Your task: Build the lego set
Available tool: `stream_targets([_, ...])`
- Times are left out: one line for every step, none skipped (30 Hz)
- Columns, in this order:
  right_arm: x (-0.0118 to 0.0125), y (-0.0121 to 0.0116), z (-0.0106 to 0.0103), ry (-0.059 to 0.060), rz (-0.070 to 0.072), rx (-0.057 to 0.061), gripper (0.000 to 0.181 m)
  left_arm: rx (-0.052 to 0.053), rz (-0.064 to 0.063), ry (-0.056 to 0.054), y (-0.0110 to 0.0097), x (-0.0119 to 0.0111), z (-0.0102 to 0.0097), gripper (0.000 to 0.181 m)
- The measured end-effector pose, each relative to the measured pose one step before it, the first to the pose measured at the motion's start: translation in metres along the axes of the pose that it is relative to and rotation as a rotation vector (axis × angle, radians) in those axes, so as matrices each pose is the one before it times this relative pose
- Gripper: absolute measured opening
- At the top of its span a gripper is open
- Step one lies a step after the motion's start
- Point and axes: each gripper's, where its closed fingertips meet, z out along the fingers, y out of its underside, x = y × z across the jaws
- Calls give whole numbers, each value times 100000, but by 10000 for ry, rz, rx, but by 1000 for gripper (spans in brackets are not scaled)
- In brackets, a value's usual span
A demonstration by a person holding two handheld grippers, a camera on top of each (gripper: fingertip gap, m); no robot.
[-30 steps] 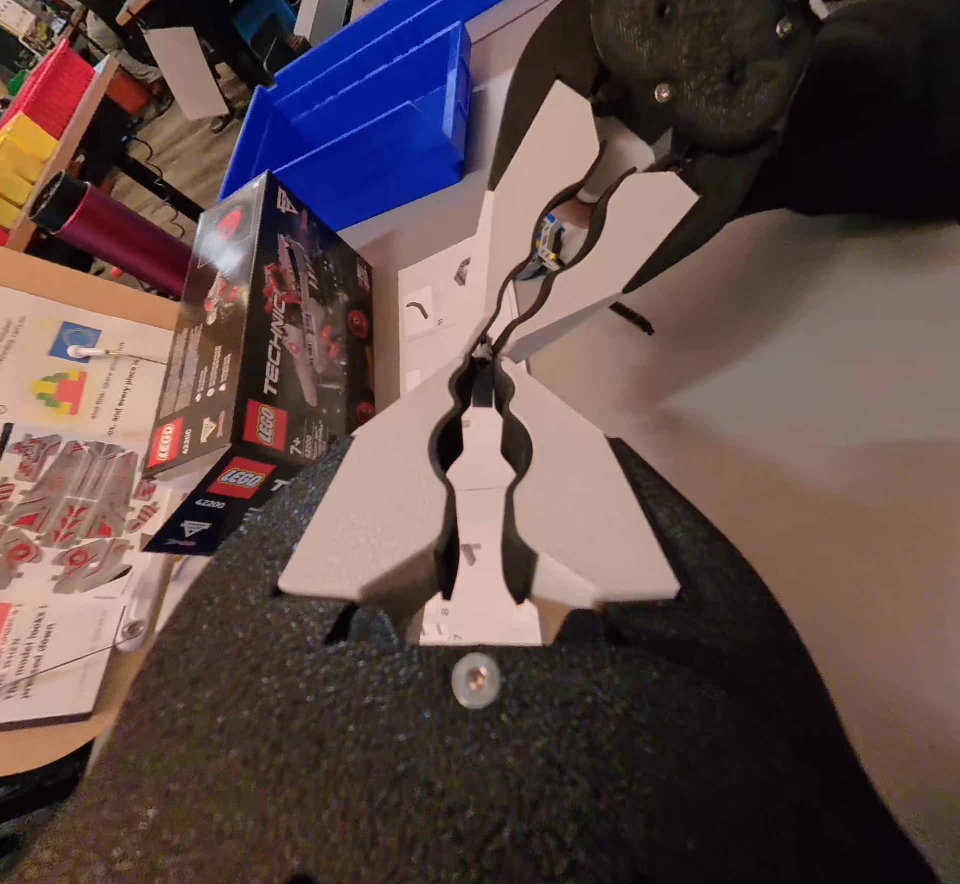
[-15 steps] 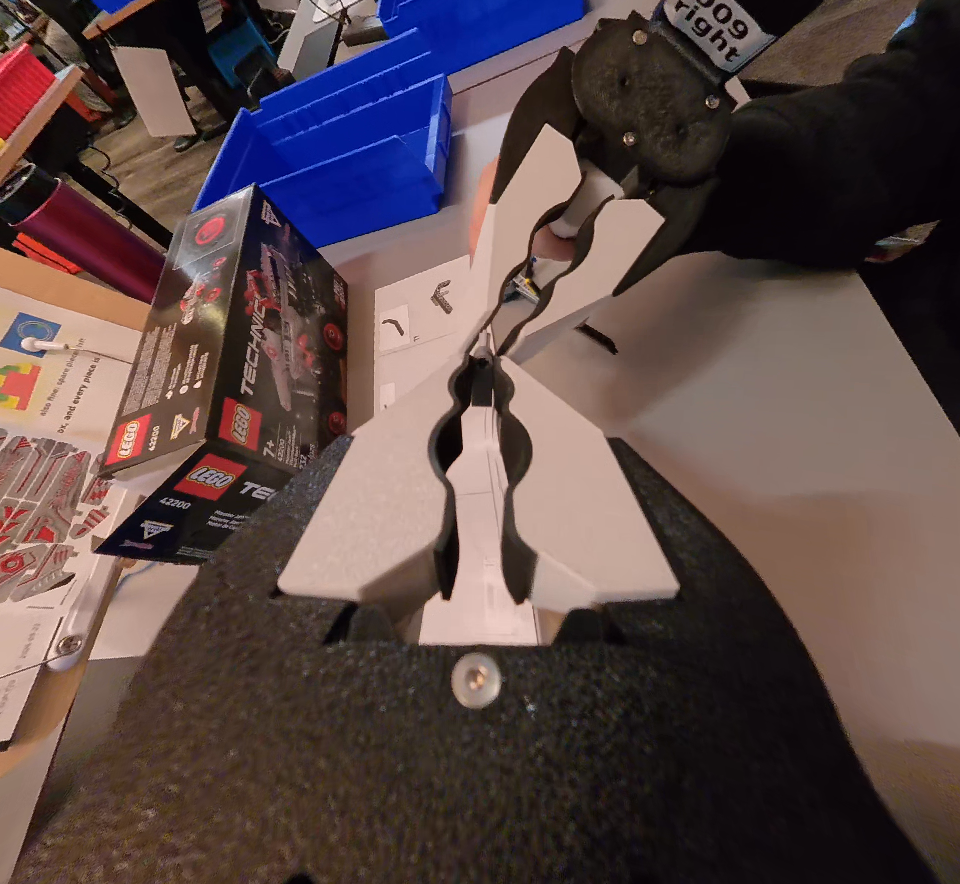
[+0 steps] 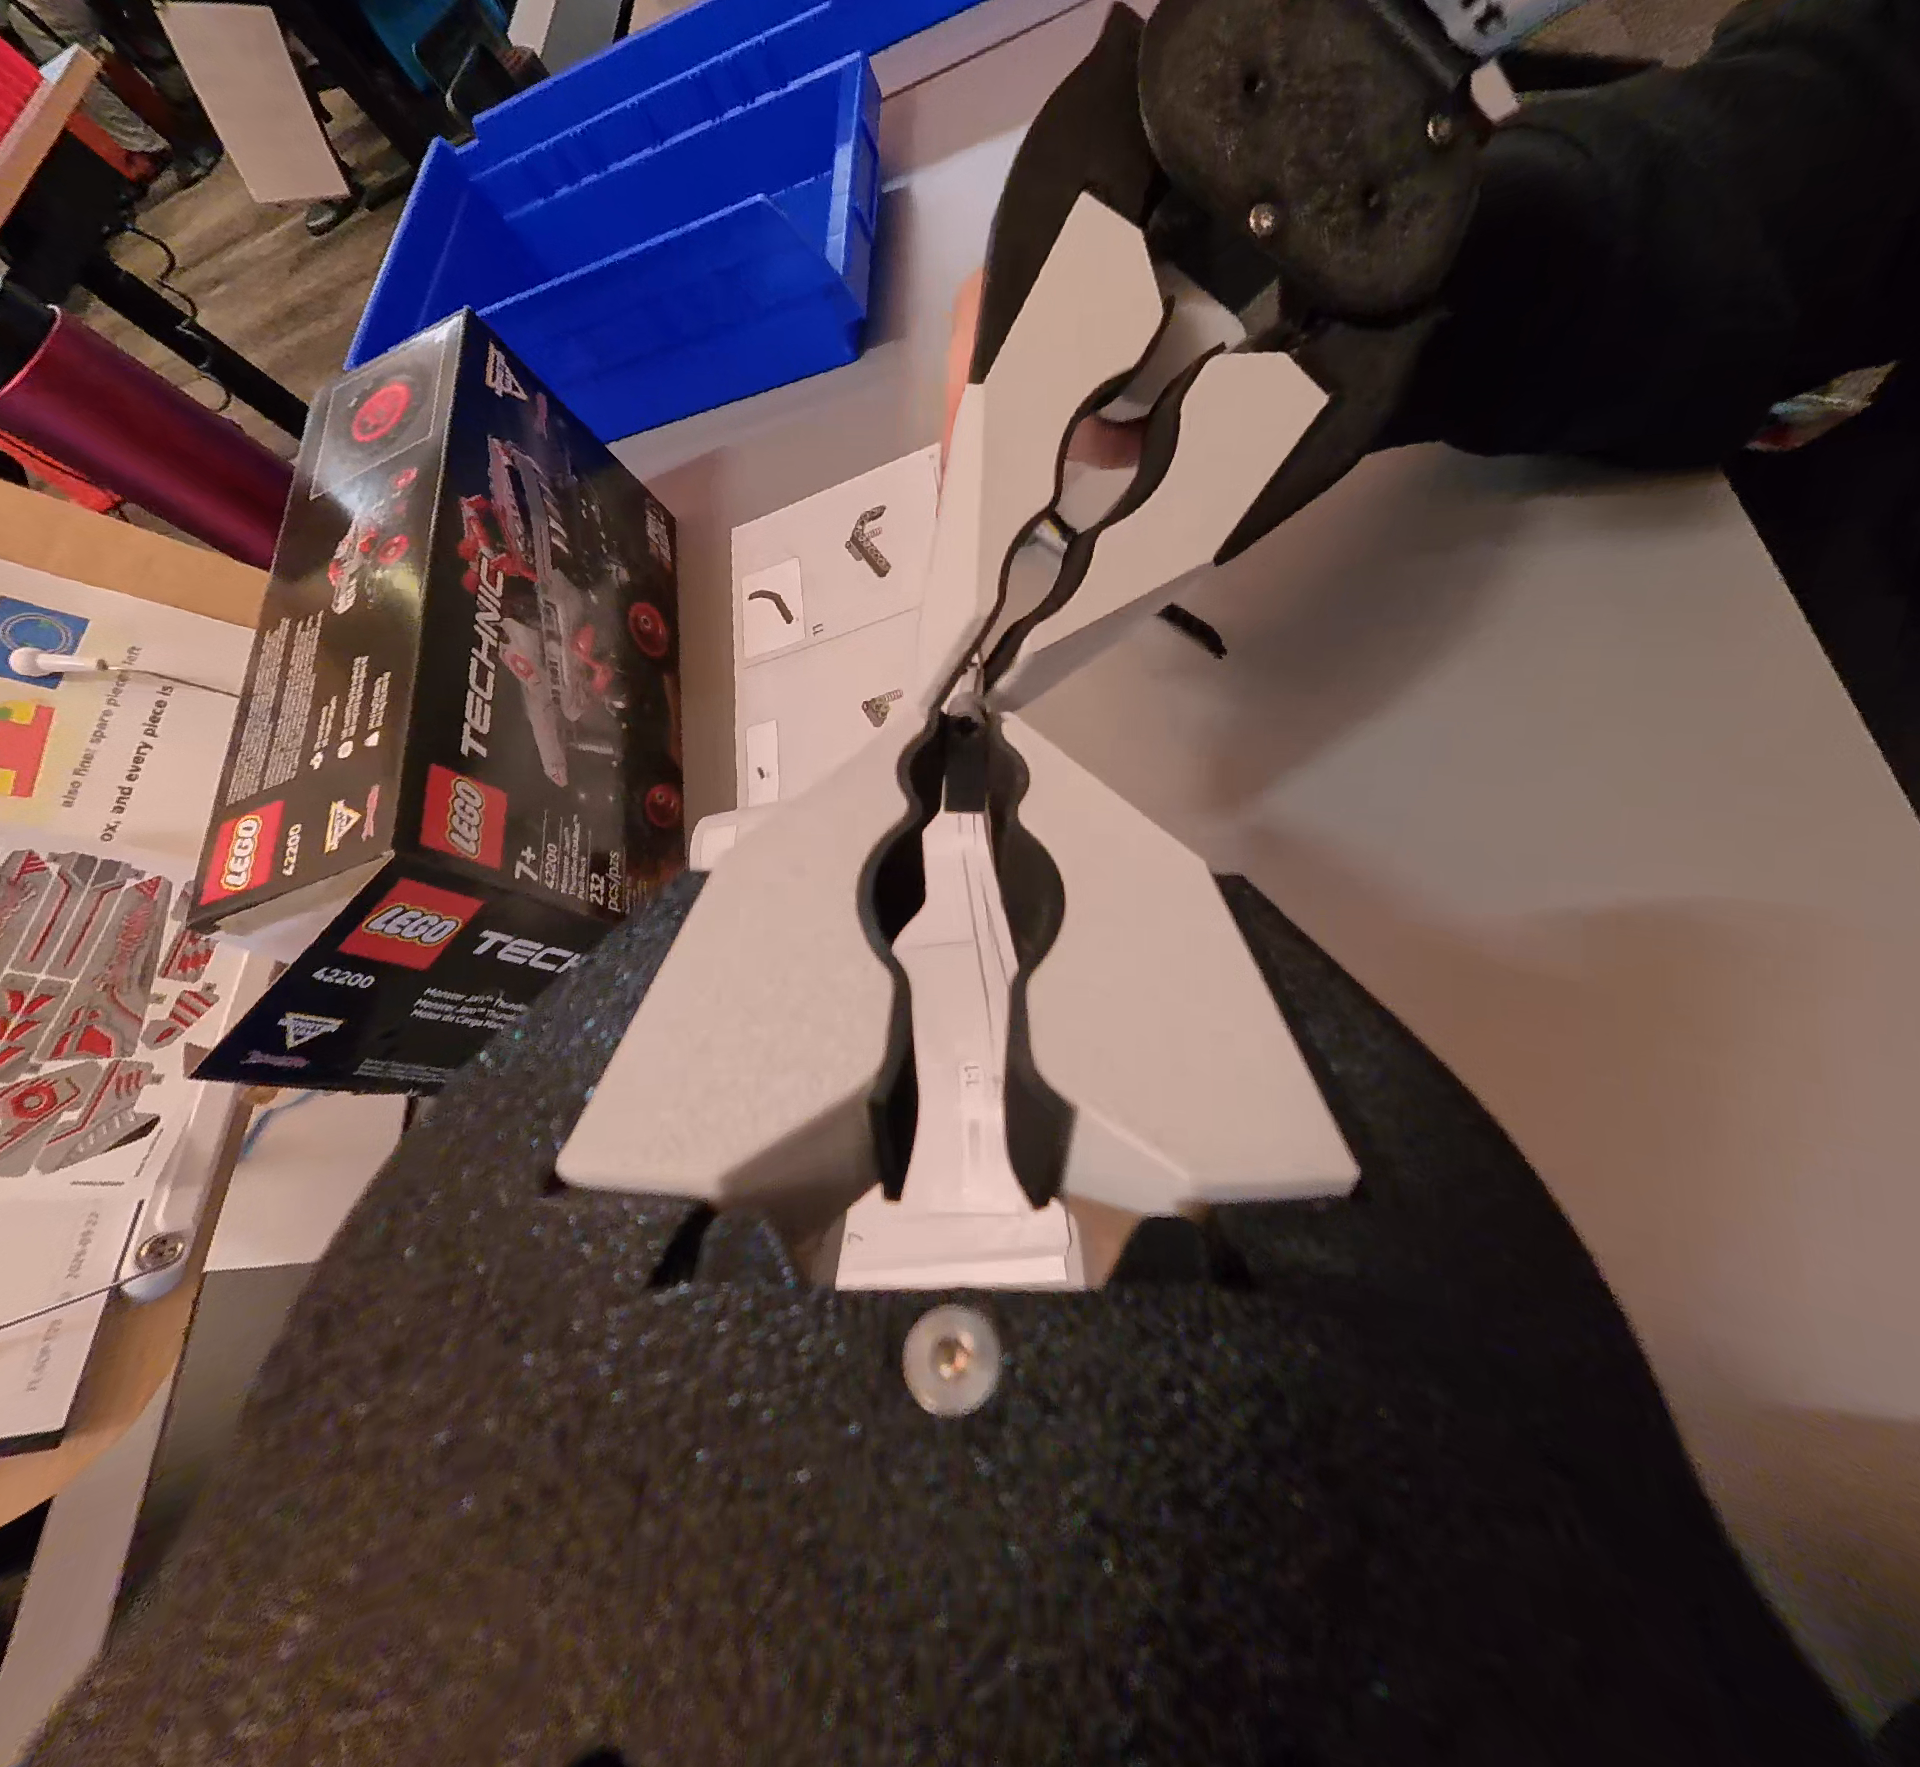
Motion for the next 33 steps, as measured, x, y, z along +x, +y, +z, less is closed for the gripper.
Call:
stream_targets([-121,110,40,-124,134,-106,1,-111,77,-53,119,0,42,5])
stream_targets([2,85,6,-6,66,-71,1,-71,70,-68,66,-9,58,5])
stream_targets([-42,84,4,-24,11,-66,1,-57,81,-46,78,13,40,5])
stream_targets([-134,106,38,-129,108,-93,1,-53,98,-38,114,11,55,6])
stream_targets([-61,59,17,-90,136,-39,1,-6,83,-24,60,5,59,6])
stream_targets([-10,-1,-8,-28,70,21,0,36,35,26,-17,43,13,6])
stream_targets([-61,25,-12,-54,37,-3,1,39,-8,79,-28,95,5,6])
stream_targets([-51,3,3,-58,87,-8,1,36,11,31,-19,30,-14,6])
stream_targets([51,-51,-18,26,63,29,1,50,21,-7,-33,-16,-21,6])
stream_targets([-17,-53,-18,-17,16,16,1,19,-11,30,-1,15,-35,6])
stream_targets([-68,-7,5,-52,19,-4,1,-16,16,18,0,10,-15,6])
stream_targets([10,34,13,10,48,-11,1,-32,70,-47,-2,-53,37,6])
stream_targets([41,60,-10,38,-41,-30,1,-122,42,-23,77,16,79,5])
stream_targets([-109,176,17,-44,-133,-119,1,-243,17,-23,161,21,107,5])
stream_targets([-5,193,54,51,-171,-169,1,-274,62,-106,129,-32,118,5])
stream_targets([14,168,24,96,-260,-167,1,-327,106,-114,175,12,119,5])
stream_targets([-139,148,30,-14,-245,-175,0,-377,150,-95,253,64,103,5])
stream_targets([-104,141,81,7,-111,-160,0,-336,212,-137,212,21,102,5])
stream_targets([-38,131,105,33,-34,-120,0,-269,236,-150,154,-17,87,5])
stream_targets([-77,136,85,-25,34,-95,0,-233,202,-123,133,-11,104,5])
stream_targets([-23,95,56,-18,105,-37,0,-200,164,-102,122,-9,106,5])
stream_targets([-47,119,54,-64,133,-36,0,-141,150,-71,88,-4,119,5])
stream_targets([-30,113,22,-80,124,-35,0,-86,120,-73,64,-38,121,5])
stream_targets([105,61,-27,9,129,10,0,-18,109,-83,-18,-75,105,5])
stream_targets([19,87,-16,-64,134,-17,0,-17,80,-20,6,-3,86,5])
stream_targets([-109,25,-22,-123,46,18,0,-33,-17,56,62,66,60,5])
stream_targets([-76,46,45,-65,-44,28,0,-5,-97,85,65,71,31,5])
stream_targets([-156,95,117,-164,120,13,0,15,-161,105,74,72,25,5])
stream_targets([-13,-7,45,-93,216,103,1,108,-248,71,-48,-39,-20,5])
stream_targets([234,-204,-165,155,-19,229,1,244,-314,86,-246,-61,-109,5])
stream_targets([170,-294,-245,121,-220,249,1,283,-286,148,-279,26,-172,5])
stream_targets([69,-297,-162,39,-68,199,1,240,-169,127,-193,30,-187,5])
stream_targets([-20,-242,-52,-37,58,139,2,157,-60,103,-68,57,-170,5])
